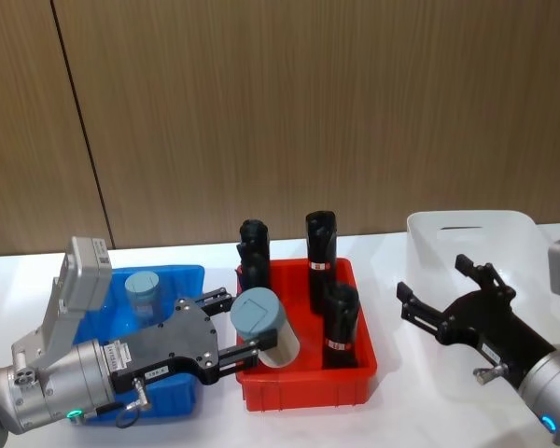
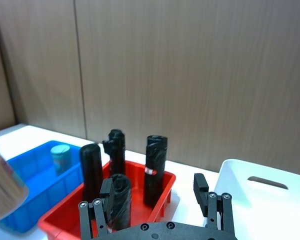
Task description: Pick the cotton swabs from the blue box and place them into the white box.
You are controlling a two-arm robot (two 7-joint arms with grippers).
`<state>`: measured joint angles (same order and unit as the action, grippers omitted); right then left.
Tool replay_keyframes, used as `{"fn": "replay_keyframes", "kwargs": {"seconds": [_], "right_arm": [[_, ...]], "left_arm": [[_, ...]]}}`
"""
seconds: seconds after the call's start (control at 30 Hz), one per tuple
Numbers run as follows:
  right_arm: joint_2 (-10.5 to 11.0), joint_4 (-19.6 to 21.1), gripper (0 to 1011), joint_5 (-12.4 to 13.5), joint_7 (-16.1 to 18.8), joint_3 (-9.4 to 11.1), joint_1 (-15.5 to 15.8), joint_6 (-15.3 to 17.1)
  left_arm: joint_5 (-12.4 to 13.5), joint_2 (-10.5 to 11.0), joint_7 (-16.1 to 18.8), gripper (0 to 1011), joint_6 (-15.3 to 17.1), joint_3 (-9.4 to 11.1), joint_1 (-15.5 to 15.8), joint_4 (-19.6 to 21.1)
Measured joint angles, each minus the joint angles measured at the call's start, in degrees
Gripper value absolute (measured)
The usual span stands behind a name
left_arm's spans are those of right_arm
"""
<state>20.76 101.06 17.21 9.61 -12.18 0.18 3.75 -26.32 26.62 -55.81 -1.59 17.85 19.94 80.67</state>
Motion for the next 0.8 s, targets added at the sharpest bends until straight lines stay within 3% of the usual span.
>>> {"fn": "replay_keyframes", "kwargs": {"seconds": [0.5,0.8], "right_arm": [[2.94,-0.22,1002,0.89,11.59,0.89,-2.01,6.31],[3.24,-1.11,1002,-0.65,17.70,0.23,-4.32,9.21]], "left_arm": [[0.00,0.05,-0.28,660,-0.02,0.01,0.06,-0.06],[0.00,0.05,-0.34,659,-0.01,0.01,0.06,-0.06]]}}
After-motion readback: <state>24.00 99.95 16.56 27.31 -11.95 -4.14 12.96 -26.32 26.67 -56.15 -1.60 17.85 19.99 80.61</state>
